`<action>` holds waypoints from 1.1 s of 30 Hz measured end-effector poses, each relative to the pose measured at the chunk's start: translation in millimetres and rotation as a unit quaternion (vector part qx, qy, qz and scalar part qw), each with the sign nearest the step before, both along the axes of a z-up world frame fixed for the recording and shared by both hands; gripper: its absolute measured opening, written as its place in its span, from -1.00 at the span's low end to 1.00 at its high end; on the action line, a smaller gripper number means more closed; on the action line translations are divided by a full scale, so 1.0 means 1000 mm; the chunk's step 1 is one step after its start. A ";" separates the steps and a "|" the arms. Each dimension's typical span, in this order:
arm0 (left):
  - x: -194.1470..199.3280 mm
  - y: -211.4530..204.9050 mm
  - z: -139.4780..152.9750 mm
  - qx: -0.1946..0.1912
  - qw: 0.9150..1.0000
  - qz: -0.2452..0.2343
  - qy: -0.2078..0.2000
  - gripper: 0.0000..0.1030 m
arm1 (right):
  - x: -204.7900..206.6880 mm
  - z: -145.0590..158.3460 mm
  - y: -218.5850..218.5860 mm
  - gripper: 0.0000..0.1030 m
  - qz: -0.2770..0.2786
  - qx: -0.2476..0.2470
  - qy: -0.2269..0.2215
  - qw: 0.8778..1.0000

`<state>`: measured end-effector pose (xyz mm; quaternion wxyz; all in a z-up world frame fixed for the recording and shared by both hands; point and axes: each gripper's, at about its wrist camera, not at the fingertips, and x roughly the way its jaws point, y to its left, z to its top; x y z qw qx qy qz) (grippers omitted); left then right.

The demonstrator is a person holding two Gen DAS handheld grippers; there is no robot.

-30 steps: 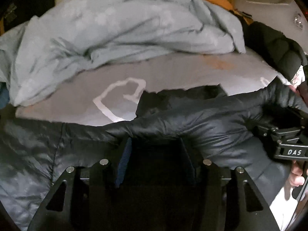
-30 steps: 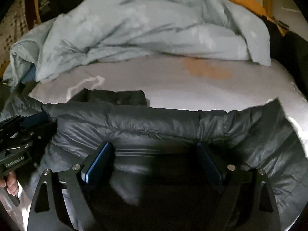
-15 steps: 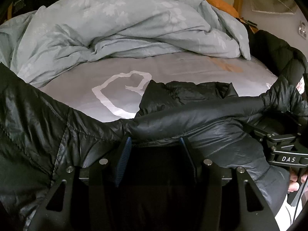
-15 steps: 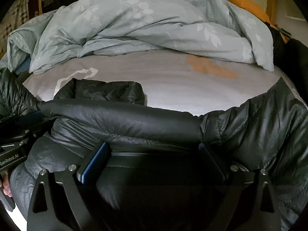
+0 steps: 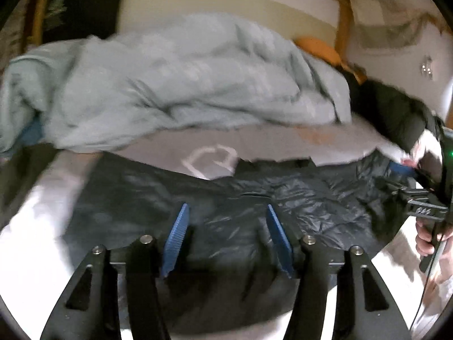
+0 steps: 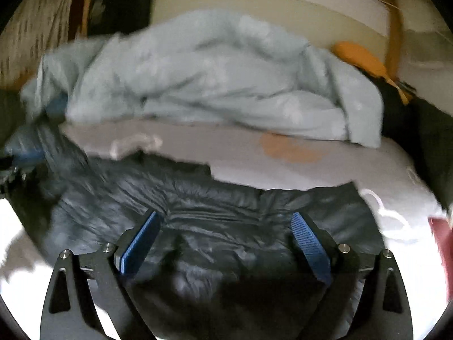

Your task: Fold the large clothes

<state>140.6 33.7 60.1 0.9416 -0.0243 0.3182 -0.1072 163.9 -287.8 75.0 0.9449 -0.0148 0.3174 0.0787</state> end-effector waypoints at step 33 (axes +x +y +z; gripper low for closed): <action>-0.059 -0.033 -0.046 -0.004 0.999 -0.039 0.002 0.24 | -0.044 -0.087 -0.142 0.85 -0.206 0.330 0.115 0.914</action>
